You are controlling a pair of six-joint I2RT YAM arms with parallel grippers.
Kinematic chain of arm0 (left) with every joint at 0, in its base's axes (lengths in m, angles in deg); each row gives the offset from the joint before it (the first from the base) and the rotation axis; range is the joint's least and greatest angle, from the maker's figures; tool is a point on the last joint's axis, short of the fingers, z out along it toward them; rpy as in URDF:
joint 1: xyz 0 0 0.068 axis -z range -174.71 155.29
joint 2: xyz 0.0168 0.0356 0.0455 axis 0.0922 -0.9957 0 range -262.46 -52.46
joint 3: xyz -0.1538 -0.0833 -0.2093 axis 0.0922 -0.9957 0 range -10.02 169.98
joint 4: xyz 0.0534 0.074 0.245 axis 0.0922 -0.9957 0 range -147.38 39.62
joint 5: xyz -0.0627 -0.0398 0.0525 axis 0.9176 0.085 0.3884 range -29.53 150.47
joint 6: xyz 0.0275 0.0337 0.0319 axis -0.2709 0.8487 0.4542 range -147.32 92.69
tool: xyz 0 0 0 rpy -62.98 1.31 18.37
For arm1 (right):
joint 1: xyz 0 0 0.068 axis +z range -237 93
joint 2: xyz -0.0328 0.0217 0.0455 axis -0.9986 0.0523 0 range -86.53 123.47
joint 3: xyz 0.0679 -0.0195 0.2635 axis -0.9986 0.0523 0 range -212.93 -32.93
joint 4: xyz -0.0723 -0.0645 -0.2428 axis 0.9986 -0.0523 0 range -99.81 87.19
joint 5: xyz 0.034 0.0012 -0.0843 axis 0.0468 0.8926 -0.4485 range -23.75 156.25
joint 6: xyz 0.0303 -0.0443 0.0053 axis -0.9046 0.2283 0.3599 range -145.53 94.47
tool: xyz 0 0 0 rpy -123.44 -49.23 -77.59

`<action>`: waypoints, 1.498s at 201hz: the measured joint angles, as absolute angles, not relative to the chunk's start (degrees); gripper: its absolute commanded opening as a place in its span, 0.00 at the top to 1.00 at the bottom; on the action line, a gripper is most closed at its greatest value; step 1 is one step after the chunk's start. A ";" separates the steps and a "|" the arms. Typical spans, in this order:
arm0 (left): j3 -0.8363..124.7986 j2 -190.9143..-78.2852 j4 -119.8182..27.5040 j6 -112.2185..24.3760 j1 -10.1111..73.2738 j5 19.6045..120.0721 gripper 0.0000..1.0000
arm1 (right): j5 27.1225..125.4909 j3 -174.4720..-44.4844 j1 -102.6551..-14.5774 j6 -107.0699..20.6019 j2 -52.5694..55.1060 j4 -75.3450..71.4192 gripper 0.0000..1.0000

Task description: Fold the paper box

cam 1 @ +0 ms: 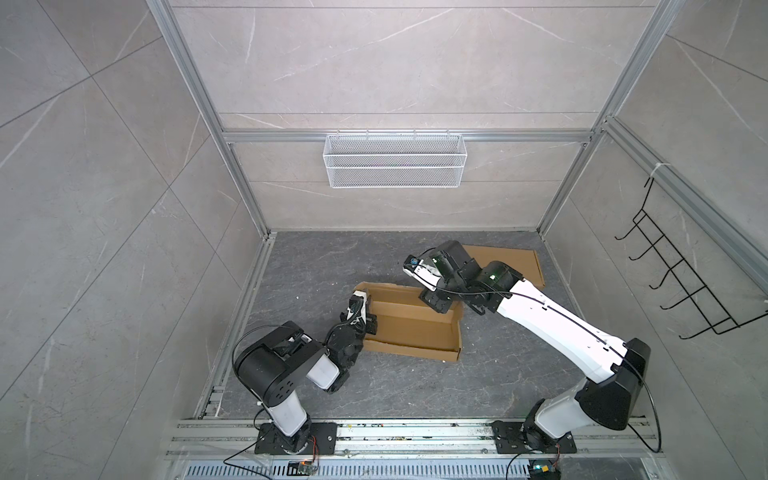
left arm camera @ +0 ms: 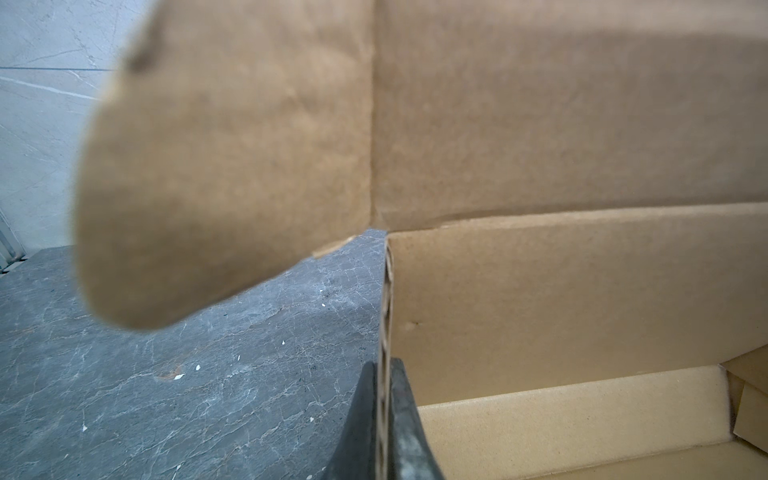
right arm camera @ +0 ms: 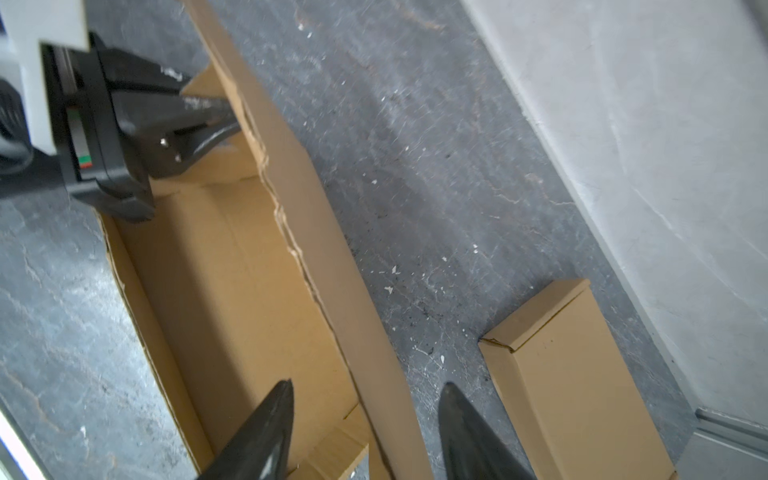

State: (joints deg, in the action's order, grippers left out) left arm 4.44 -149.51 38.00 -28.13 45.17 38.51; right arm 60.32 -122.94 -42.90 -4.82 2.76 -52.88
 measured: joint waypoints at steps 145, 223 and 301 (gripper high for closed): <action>4.44 -149.80 38.39 -27.24 45.17 38.53 1.00 | 66.05 -129.33 -42.97 1.32 9.91 -58.34 0.84; 1.99 -149.01 34.11 -26.82 45.17 38.25 0.77 | 67.84 -129.57 -42.75 2.54 9.91 -58.62 0.95; -1.42 -132.84 17.26 -27.37 45.54 36.79 0.66 | 64.93 -123.75 -40.76 -0.69 9.69 -54.32 0.98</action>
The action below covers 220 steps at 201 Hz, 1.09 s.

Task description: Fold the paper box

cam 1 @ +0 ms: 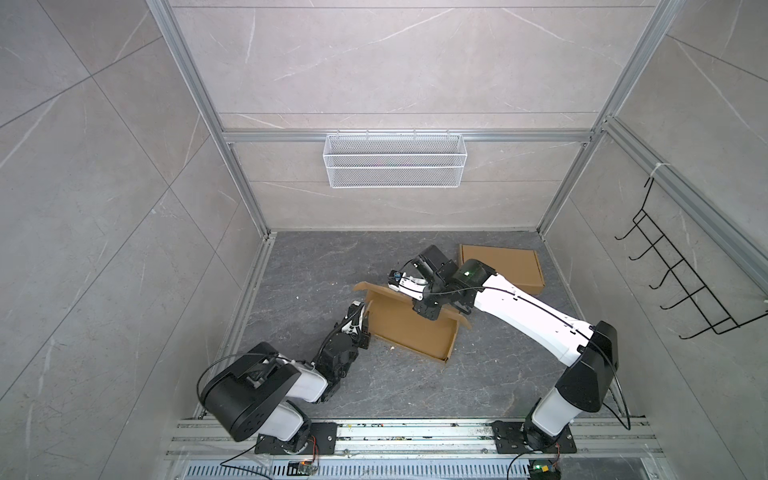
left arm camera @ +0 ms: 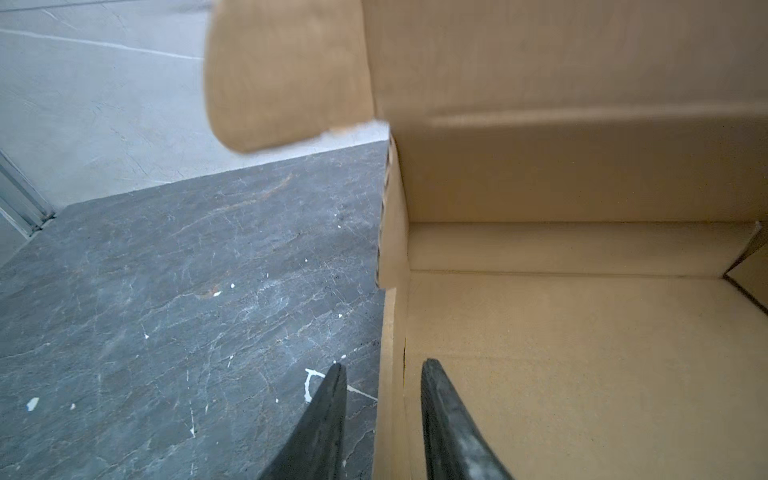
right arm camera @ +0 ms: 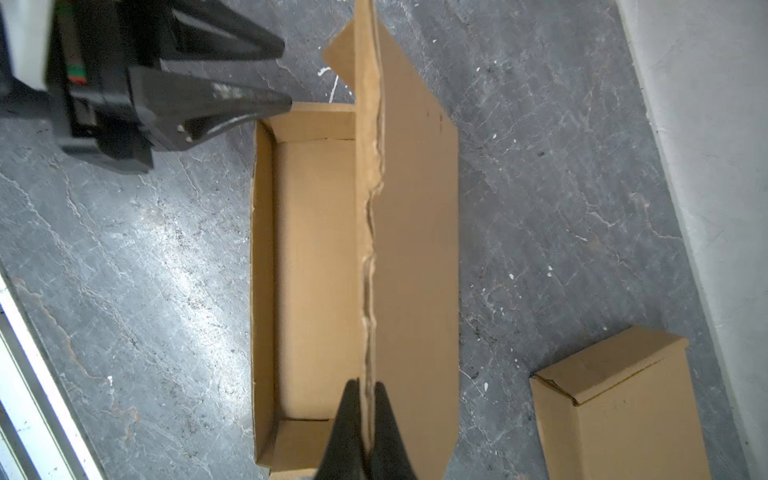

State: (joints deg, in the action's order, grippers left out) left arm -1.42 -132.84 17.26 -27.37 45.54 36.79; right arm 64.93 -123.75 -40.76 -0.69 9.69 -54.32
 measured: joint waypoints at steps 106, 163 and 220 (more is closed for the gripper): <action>11.39 -98.54 -32.71 -38.04 37.69 29.77 0.54 | 59.36 -115.07 -37.11 -1.28 6.61 -47.30 0.98; 31.15 -108.05 -53.25 -45.40 25.74 46.62 0.43 | 57.00 -106.83 -31.95 0.97 5.45 -41.01 0.96; 44.55 -125.38 -62.26 -46.38 22.29 66.69 0.39 | 56.69 -103.36 -31.08 0.57 5.82 -37.23 0.69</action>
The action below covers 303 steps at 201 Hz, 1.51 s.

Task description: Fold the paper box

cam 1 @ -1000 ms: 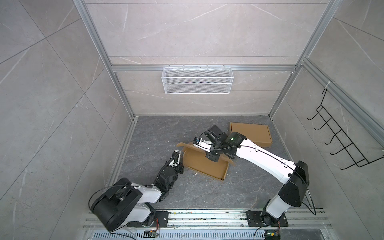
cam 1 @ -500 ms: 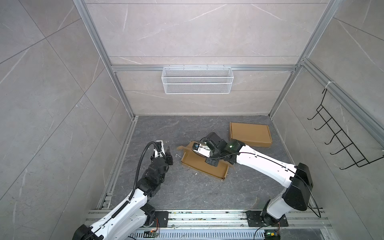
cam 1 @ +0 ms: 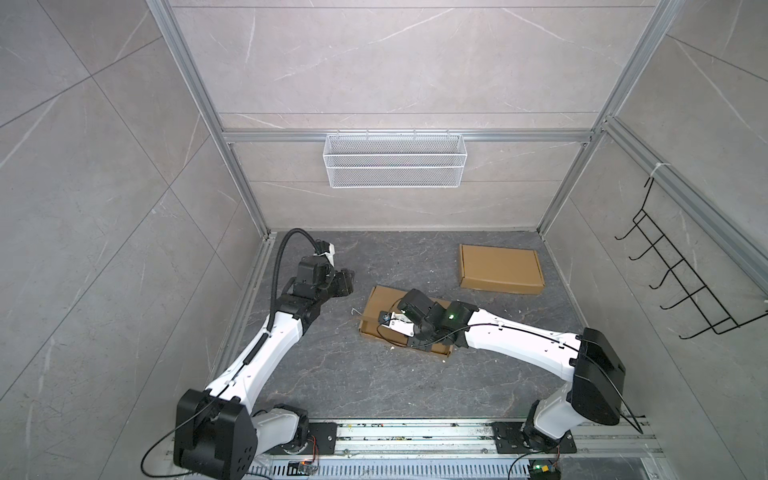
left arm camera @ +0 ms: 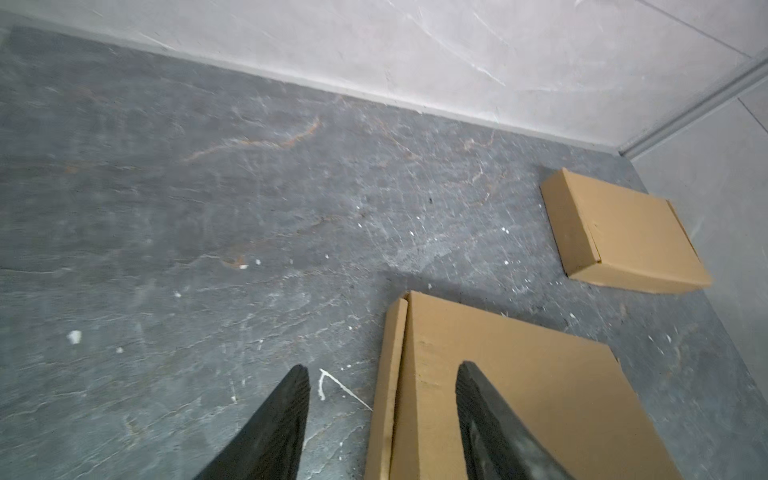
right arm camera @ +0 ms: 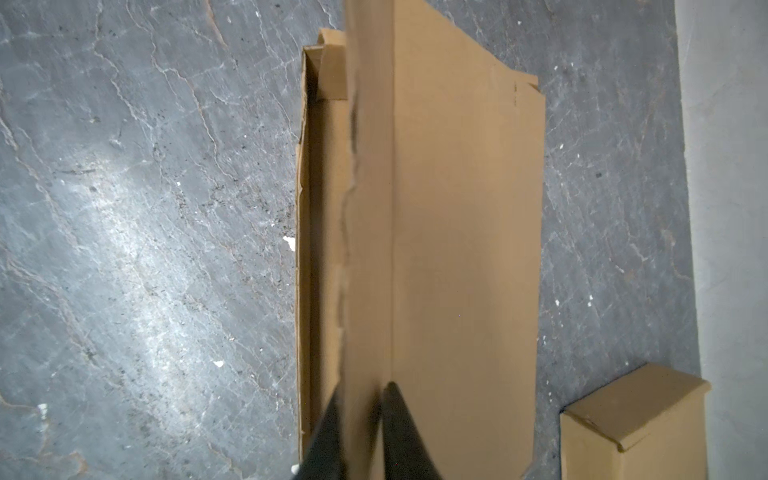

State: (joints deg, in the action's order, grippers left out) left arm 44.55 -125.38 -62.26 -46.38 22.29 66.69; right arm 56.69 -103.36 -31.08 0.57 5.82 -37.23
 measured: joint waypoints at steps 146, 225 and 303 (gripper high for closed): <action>47.32 -141.03 -64.05 -47.96 23.12 82.53 0.43 | 78.18 -102.42 -41.24 -18.92 -0.91 -35.06 0.39; 46.95 -141.34 -65.47 -48.16 23.71 83.36 0.47 | 74.22 -90.86 -56.83 -63.14 -7.36 -36.92 0.36; 44.81 -141.73 -65.36 -49.40 24.43 84.91 0.62 | 77.26 -89.09 -57.15 -70.51 -4.23 -36.68 0.40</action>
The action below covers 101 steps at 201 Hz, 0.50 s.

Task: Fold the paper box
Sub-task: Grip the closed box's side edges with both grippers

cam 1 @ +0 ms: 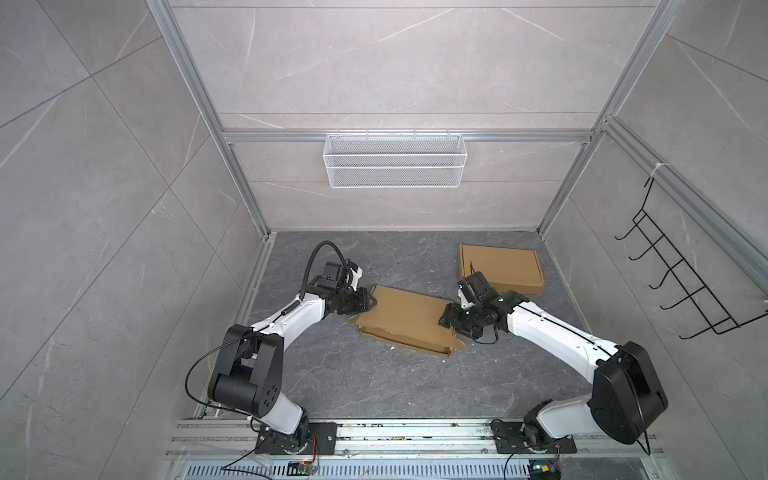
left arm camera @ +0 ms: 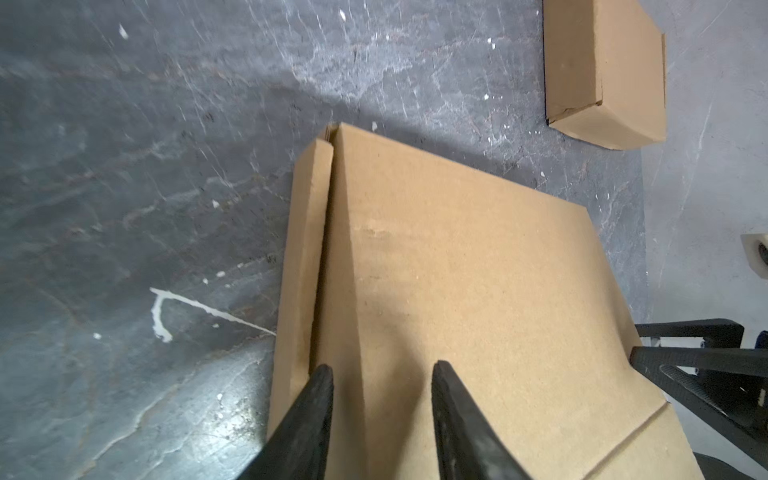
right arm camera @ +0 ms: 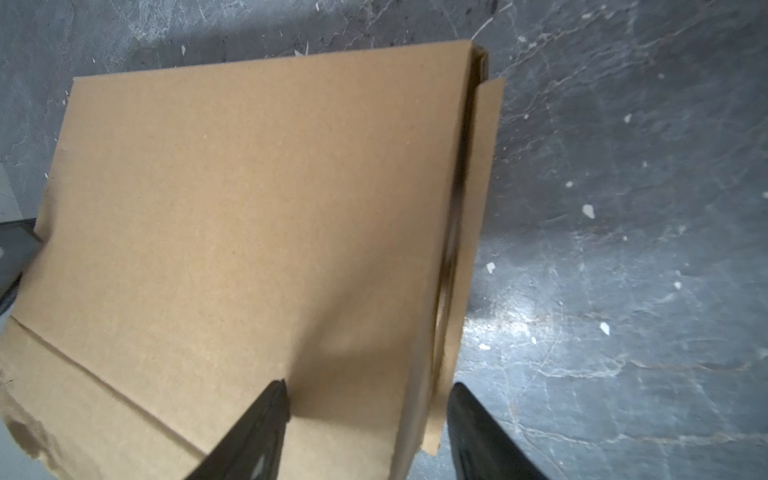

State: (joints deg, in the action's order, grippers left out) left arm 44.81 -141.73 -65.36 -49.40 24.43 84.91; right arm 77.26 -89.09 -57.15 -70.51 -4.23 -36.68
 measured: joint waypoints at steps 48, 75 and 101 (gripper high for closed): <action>44.22 -141.95 -64.90 -49.99 24.65 85.26 0.70 | 77.96 -87.82 -57.79 -70.57 -3.57 -35.06 0.51; 42.75 -141.95 -64.92 -50.14 24.82 85.09 0.73 | 77.87 -87.27 -57.83 -70.51 -2.66 -34.63 0.55; 42.12 -141.95 -65.21 -50.14 25.41 84.54 0.74 | 77.57 -87.12 -57.83 -69.87 -1.30 -34.65 0.54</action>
